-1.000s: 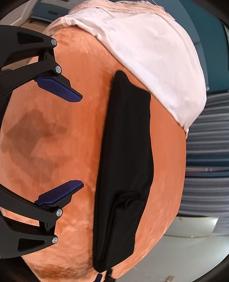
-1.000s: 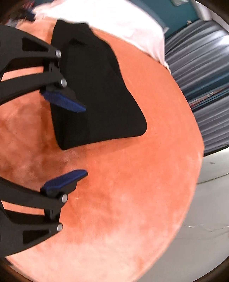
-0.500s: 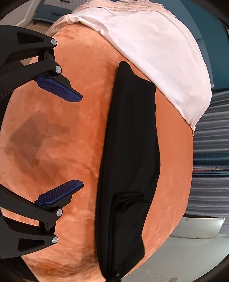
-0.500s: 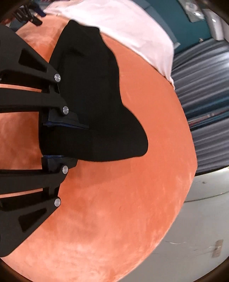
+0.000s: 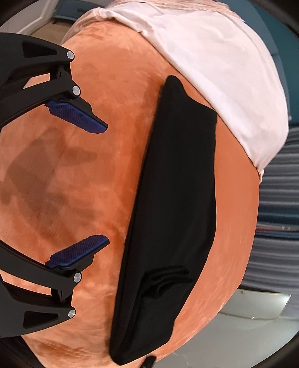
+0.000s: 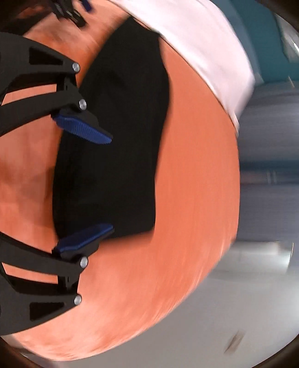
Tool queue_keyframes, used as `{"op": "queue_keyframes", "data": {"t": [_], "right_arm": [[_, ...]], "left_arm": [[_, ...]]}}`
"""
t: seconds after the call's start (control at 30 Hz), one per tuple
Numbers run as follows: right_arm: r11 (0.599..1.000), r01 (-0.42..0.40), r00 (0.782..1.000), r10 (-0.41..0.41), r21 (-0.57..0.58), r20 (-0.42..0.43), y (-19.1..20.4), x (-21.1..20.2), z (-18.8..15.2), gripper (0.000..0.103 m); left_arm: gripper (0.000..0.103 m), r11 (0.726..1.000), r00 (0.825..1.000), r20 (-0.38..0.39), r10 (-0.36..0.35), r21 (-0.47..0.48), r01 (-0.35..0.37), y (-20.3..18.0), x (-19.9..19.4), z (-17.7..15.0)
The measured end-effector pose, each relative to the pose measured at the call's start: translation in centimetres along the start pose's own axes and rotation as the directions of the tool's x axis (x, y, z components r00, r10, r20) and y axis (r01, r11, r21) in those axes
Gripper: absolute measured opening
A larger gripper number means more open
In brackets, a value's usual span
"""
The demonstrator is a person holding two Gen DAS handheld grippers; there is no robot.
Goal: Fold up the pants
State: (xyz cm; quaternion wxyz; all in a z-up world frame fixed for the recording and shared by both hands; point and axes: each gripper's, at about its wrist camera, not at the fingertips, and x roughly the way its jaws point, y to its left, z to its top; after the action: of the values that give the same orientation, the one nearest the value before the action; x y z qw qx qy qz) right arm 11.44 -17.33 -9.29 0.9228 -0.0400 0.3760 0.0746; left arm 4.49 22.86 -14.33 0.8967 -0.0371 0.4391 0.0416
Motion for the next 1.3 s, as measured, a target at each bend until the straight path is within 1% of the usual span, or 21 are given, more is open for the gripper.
{"op": "queue_keyframes", "data": {"t": [0.07, 0.2, 0.23, 0.27, 0.33, 0.43, 0.53, 0.6, 0.63, 0.67, 0.7, 0.73, 0.77, 0.83, 0.9, 1.0, 1.07, 1.2, 1.23, 1.27, 1.3], "right_arm": [[0.994, -0.033, 0.999, 0.030, -0.108, -0.022, 4.8, 2.2, 0.6, 0.072], [0.961, -0.034, 0.997, 0.015, -0.275, -0.073, 12.3, 7.0, 0.4, 0.070], [0.961, -0.028, 0.995, 0.001, -0.275, -0.098, 12.5, 8.4, 0.4, 0.055], [0.966, -0.022, 0.993, -0.009, -0.256, -0.118, 12.3, 9.4, 0.3, 0.047], [0.980, -0.022, 0.994, 0.001, -0.199, -0.105, 12.0, 9.9, 0.3, 0.042], [0.986, -0.012, 0.995, -0.006, -0.168, -0.104, 12.0, 10.3, 1.6, 0.025], [0.989, -0.033, 0.995, 0.019, -0.142, -0.100, 13.2, 10.1, 3.3, 0.020], [0.989, -0.039, 0.994, 0.024, -0.144, -0.106, 14.2, 10.5, 3.8, 0.020], [0.988, -0.041, 0.990, 0.020, -0.149, -0.137, 14.5, 11.4, 3.5, 0.020], [0.987, -0.038, 0.988, 0.014, -0.156, -0.154, 13.7, 12.3, 3.2, 0.028], [0.986, -0.020, 0.993, -0.001, -0.166, -0.122, 14.0, 12.1, 3.1, 0.031], [0.986, -0.017, 0.994, -0.001, -0.166, -0.107, 14.1, 11.7, 3.0, 0.040], [0.990, -0.042, 0.996, 0.031, -0.135, -0.087, 14.0, 10.6, 2.9, 0.058], [0.995, -0.073, 0.997, 0.071, -0.074, -0.023, 13.0, 8.6, 2.9, 0.076], [0.997, -0.061, 0.997, 0.063, -0.042, 0.055, 11.5, 6.2, 2.2, 0.080], [0.999, -0.005, 0.994, 0.010, -0.047, 0.113, 9.3, 4.2, -0.2, 0.087], [0.999, 0.004, 0.994, 0.000, -0.035, 0.113, 8.0, 4.0, -1.4, 0.088], [0.994, -0.069, 0.994, 0.061, 0.087, 0.089, 5.1, 4.6, -3.1, 0.092], [0.990, -0.075, 0.995, 0.066, 0.120, 0.077, 4.5, 5.1, -3.2, 0.092], [0.988, -0.081, 0.995, 0.073, 0.134, 0.070, 4.3, 5.4, -2.9, 0.092], [0.984, -0.098, 0.994, 0.090, 0.149, 0.063, 4.0, 5.7, -2.9, 0.092]], "left_arm": [[0.088, 1.000, 1.000, 0.005, -0.001, -0.018, 0.001, 0.9, -0.1, 0.2], [0.088, 0.998, 1.000, 0.019, 0.024, -0.062, -0.023, 4.8, -0.7, 0.4], [0.088, 0.997, 0.999, 0.022, 0.034, -0.070, -0.032, 5.7, -0.8, 0.5], [0.088, 0.996, 0.999, 0.026, 0.045, -0.081, -0.043, 6.7, -0.9, 0.4], [0.088, 0.992, 0.997, 0.030, 0.070, -0.106, -0.067, 8.8, -0.9, 0.4], [0.088, 0.986, 0.996, 0.030, 0.088, -0.144, -0.083, 11.3, -0.4, 0.4], [0.088, 0.981, 0.996, 0.022, 0.086, -0.177, -0.081, 12.7, 0.7, 1.2], [0.088, 0.977, 0.998, 0.026, 0.056, -0.208, -0.049, 13.2, 1.4, 2.2], [0.088, 0.974, 0.999, 0.026, 0.031, -0.224, -0.024, 13.4, 1.8, 2.9], [0.088, 0.970, 1.000, 0.021, 0.001, -0.242, 0.005, 13.7, 2.4, 3.5], [0.088, 0.961, 0.999, 0.000, -0.036, -0.276, 0.035, 14.1, 3.3, 4.3], [0.088, 0.952, 0.998, -0.008, -0.067, -0.300, 0.061, 14.5, 3.9, 4.6], [0.088, 0.940, 0.994, -0.017, -0.106, -0.329, 0.095, 15.0, 4.6, 5.1], [0.088, 0.912, 0.989, -0.040, -0.146, -0.393, 0.119, 16.1, 6.4, 6.1], [0.088, 0.889, 0.987, -0.060, -0.151, -0.444, 0.109, 17.0, 7.8, 6.7], [0.087, 0.832, 0.983, -0.043, -0.181, -0.539, 0.129, 18.4, 9.8, 7.2], [0.088, 0.813, 0.985, -0.007, -0.173, -0.565, 0.138, 18.6, 10.4, 7.7], [0.086, 0.786, 0.990, 0.029, -0.141, -0.604, 0.130, 18.5, 11.6, 8.4], [0.083, 0.793, 0.990, 0.040, -0.134, -0.595, 0.132, 18.2, 11.7, 8.8], [0.057, 0.807, 0.990, 0.043, -0.132, -0.575, 0.132, 17.9, 11.9, 9.1], [0.039, 0.823, 0.992, 0.025, -0.123, -0.556, 0.116, 17.5, 12.1, 9.4]]}}
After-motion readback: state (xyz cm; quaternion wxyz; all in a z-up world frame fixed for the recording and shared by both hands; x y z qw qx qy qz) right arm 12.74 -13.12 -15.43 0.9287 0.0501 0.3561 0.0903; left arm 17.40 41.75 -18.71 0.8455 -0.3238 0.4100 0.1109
